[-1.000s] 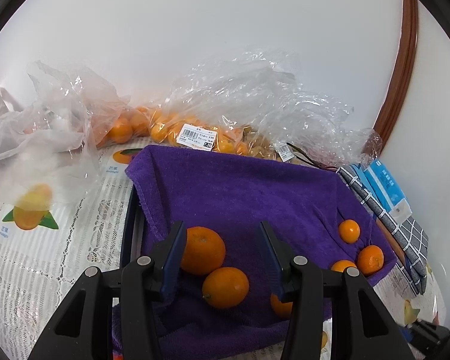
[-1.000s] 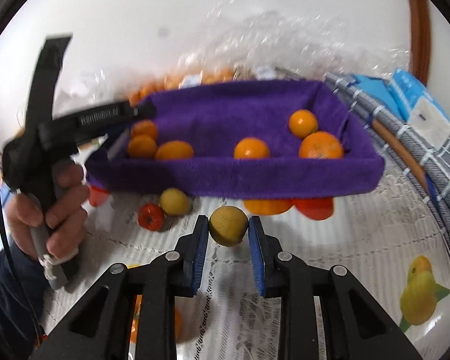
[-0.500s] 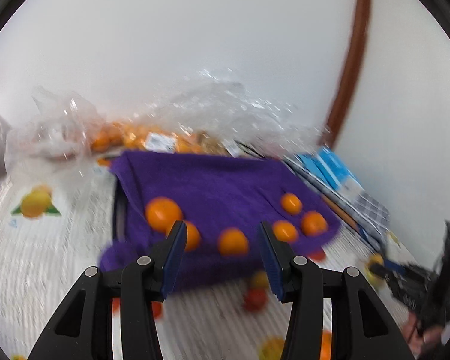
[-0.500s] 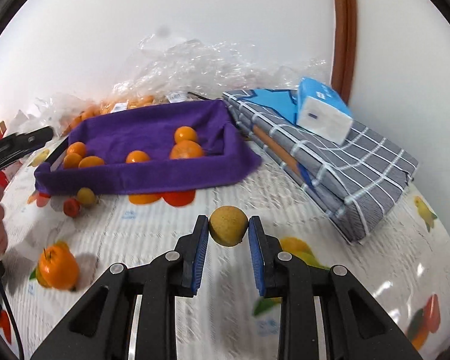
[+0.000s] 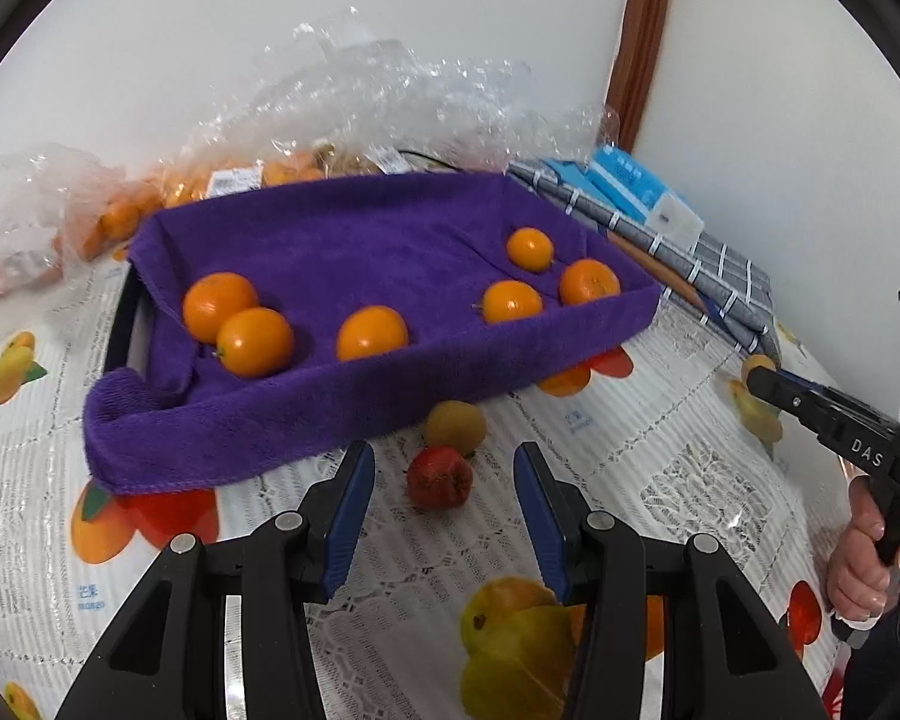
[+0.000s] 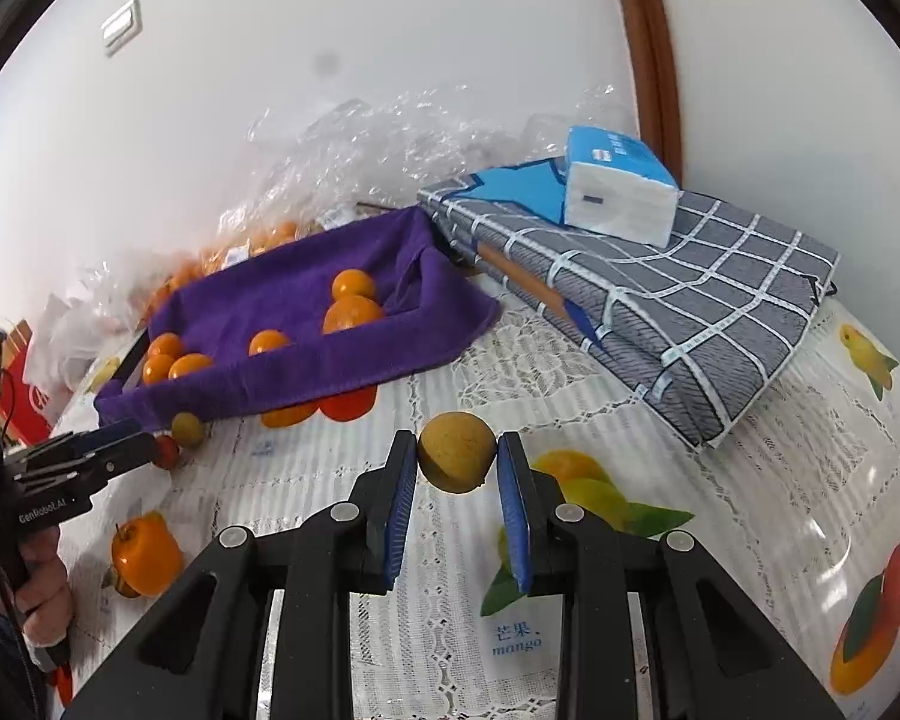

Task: Organize fruits
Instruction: 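Grasp the small red fruit with the left tool while the right tool holds the yellow fruit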

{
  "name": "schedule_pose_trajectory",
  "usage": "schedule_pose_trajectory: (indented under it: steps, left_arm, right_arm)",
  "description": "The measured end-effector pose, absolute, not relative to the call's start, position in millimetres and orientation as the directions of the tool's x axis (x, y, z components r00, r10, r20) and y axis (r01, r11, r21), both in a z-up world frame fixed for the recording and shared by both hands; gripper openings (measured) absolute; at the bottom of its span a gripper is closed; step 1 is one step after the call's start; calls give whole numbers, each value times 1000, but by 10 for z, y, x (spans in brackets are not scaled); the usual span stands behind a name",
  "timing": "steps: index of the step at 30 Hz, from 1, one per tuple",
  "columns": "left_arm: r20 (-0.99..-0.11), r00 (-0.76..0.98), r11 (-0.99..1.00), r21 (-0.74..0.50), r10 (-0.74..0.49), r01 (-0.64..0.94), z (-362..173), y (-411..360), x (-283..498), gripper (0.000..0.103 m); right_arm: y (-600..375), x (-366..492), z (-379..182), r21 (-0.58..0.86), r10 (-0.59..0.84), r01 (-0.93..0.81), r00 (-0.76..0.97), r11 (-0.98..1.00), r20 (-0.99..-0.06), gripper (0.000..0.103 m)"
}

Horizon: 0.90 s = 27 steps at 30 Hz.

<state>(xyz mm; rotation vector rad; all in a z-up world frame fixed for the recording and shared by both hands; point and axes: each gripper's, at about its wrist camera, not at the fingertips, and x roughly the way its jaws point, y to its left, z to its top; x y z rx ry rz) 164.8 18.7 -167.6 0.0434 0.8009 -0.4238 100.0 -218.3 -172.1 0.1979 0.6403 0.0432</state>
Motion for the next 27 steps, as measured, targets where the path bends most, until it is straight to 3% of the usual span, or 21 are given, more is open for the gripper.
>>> schedule_pose_trajectory:
  steps: [3,8,19,27]
  left_arm:
    - [-742,590,919,-89,-318,384,-1745,114,1684,43]
    - [-761,586,930,-62,-279,363,-1774,100,1724,26]
    - [-647,668,919,-144,-368,367,-1582,235,1556,25]
    - [-615,699,923,-145,-366,355,-1527,246,1524,25]
  right_arm:
    - [-2164,1018,-1728,189,110,5,797,982,-593,27]
    - [-2196,1015,-1719,199,106,17,802,980,-589,27]
    - [-2246,990,-1715,202,83,46,806,978,-586,27]
    - [-2285,946,-1695,208,57,77,819,975,-571,27]
